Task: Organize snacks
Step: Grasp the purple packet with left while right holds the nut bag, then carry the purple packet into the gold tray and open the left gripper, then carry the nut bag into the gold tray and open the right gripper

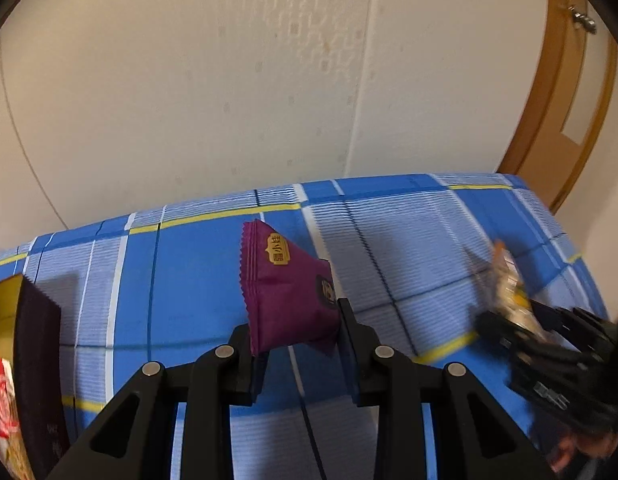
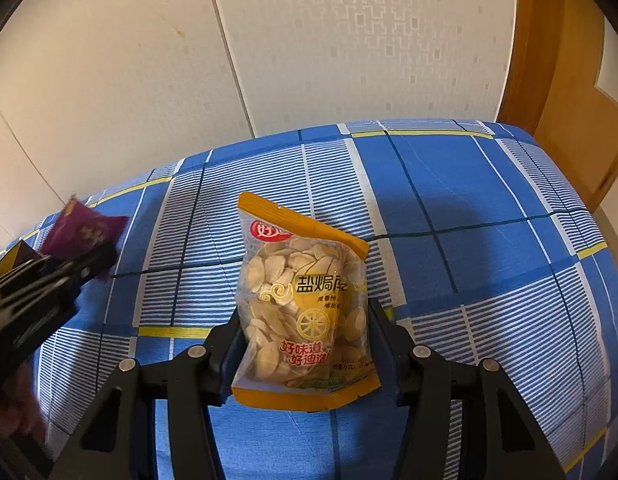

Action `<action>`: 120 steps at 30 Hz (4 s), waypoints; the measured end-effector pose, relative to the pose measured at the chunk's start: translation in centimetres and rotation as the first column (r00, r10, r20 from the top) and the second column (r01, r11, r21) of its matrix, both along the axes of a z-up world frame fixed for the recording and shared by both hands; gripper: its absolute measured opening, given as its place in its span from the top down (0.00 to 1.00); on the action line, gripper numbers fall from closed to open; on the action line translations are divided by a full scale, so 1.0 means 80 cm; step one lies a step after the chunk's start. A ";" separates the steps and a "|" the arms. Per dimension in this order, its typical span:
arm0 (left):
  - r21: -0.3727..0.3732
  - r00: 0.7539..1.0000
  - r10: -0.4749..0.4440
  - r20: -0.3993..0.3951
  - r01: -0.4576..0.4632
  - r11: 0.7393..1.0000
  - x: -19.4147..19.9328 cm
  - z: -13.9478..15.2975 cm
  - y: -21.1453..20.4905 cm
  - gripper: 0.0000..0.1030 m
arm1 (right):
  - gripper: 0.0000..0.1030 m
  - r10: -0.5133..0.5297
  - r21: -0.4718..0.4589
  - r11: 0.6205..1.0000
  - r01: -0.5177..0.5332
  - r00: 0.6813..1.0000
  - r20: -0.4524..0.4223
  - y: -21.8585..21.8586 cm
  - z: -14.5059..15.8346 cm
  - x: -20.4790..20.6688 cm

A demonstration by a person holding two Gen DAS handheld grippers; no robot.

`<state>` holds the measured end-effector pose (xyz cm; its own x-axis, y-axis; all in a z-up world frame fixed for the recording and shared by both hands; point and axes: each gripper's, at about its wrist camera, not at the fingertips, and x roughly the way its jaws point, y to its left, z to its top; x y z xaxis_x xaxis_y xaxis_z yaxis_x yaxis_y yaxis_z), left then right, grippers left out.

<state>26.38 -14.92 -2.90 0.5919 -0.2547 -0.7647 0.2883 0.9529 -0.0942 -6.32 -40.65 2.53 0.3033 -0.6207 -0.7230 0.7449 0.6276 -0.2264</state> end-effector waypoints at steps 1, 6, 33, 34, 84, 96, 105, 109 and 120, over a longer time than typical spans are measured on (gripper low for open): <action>-0.010 1.000 0.000 0.004 0.000 1.000 -0.007 0.003 0.003 0.70 | 0.46 0.001 -0.006 1.000 -0.001 1.000 -0.007 0.001 -0.001 0.001; -0.062 1.000 -0.018 0.017 0.019 0.998 -0.049 0.025 0.033 0.70 | 0.47 0.000 -0.016 1.000 0.000 1.000 -0.008 0.004 -0.002 0.001; -0.141 0.995 0.086 0.042 -0.080 0.987 -0.167 0.078 0.215 0.70 | 0.48 -0.028 -0.074 0.997 0.024 0.999 -0.040 0.017 -0.007 0.002; -0.139 0.994 0.100 0.040 -0.093 0.986 -0.169 0.078 0.225 0.70 | 0.48 -0.028 -0.075 0.997 0.025 0.999 -0.041 0.017 -0.007 0.003; -0.074 0.912 0.408 -0.028 -0.409 0.909 -0.218 0.015 0.398 0.66 | 0.54 -0.038 -0.045 0.998 0.038 0.999 0.007 0.025 -0.006 -0.005; -0.040 0.881 0.472 0.024 -0.471 0.881 -0.225 0.015 0.413 0.68 | 0.59 -0.005 -0.033 0.999 0.006 0.999 0.041 0.046 -0.006 -0.004; -0.045 0.835 0.546 0.071 -0.544 0.838 -0.241 0.018 0.430 0.68 | 0.59 0.035 -0.033 0.999 -0.033 0.997 0.076 0.072 -0.003 -0.001; -0.033 0.849 0.523 0.072 -0.522 0.852 -0.240 0.017 0.422 0.68 | 0.59 0.061 -0.046 0.997 -0.058 0.995 0.082 0.087 -0.002 0.003; 0.015 0.900 0.405 0.161 -0.413 0.911 -0.248 0.016 0.386 0.68 | 0.59 0.164 -0.085 0.984 -0.158 0.984 0.064 0.140 -0.011 0.019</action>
<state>6.54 15.99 -1.65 0.7452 0.0688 -0.6633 -0.1207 0.9922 -0.0326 -4.79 -29.44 1.69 0.4524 -0.6139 -0.6469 0.6516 0.7228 -0.2302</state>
